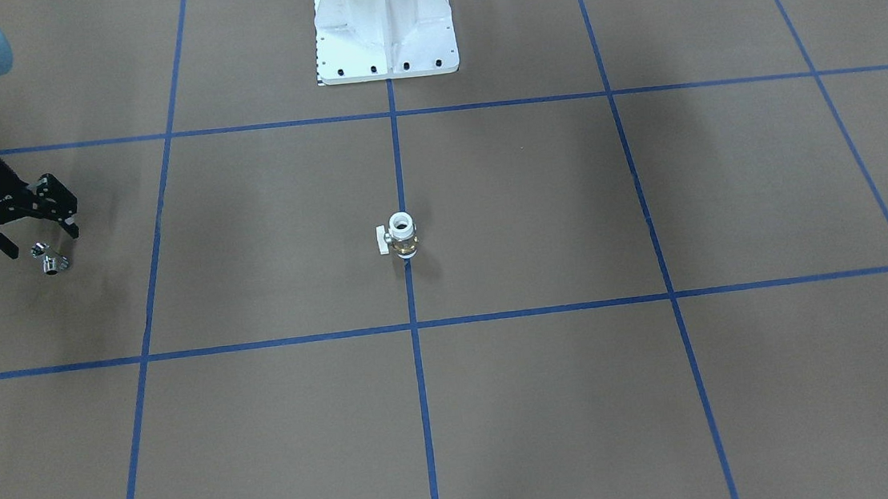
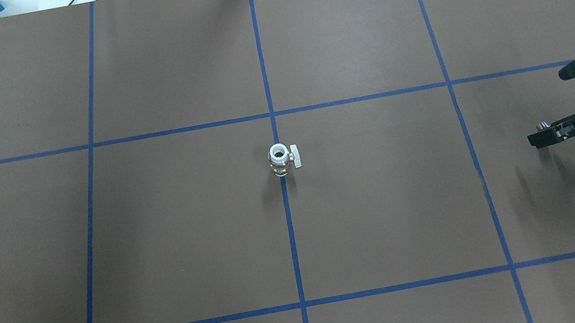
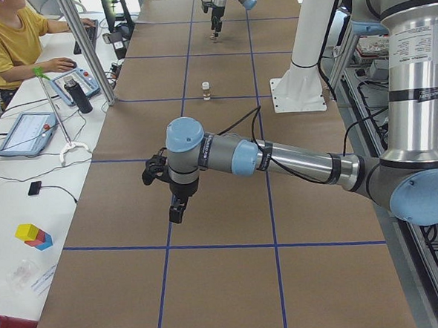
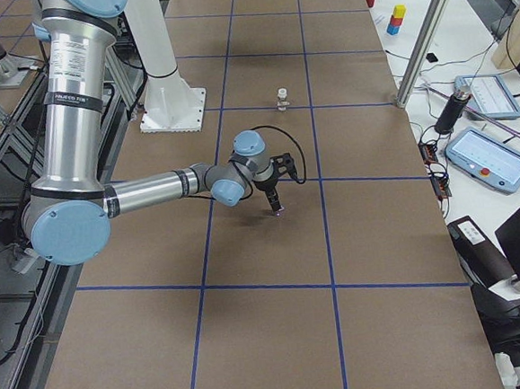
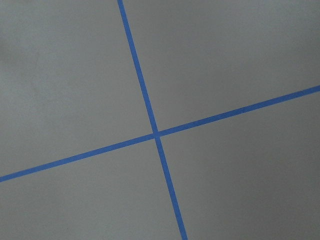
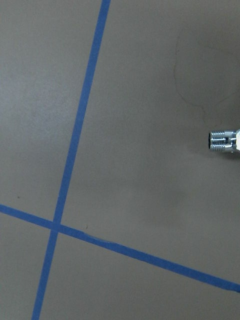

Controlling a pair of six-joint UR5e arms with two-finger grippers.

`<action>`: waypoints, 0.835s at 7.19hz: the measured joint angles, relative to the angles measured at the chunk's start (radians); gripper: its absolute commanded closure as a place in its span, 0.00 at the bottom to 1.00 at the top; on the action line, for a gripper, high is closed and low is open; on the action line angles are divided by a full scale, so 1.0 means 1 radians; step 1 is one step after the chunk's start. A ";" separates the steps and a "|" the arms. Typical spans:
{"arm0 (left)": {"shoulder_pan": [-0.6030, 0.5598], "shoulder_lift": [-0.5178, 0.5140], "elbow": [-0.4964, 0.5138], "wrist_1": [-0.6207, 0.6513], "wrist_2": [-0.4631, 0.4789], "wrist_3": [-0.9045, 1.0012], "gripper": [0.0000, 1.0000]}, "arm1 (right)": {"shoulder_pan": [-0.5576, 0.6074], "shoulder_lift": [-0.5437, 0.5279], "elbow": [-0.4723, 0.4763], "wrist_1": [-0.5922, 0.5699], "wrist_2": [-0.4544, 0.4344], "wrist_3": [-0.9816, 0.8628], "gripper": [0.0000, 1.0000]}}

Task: Assemble PPR valve and pipe with both arms
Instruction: 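Lower the right gripper onto the chrome pipe fitting and grasp it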

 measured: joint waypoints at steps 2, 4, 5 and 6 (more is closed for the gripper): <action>0.000 0.000 0.000 -0.002 -0.002 -0.002 0.00 | -0.019 -0.001 -0.029 0.015 -0.023 -0.004 0.29; 0.000 0.000 0.000 -0.003 -0.002 -0.003 0.00 | -0.020 0.000 -0.036 0.016 -0.025 -0.017 0.34; 0.000 0.000 0.000 -0.003 -0.002 -0.004 0.00 | -0.015 0.002 -0.034 0.016 -0.021 -0.021 0.36; 0.000 0.000 0.000 -0.003 -0.002 -0.004 0.00 | -0.001 0.002 -0.027 0.016 -0.011 -0.027 0.36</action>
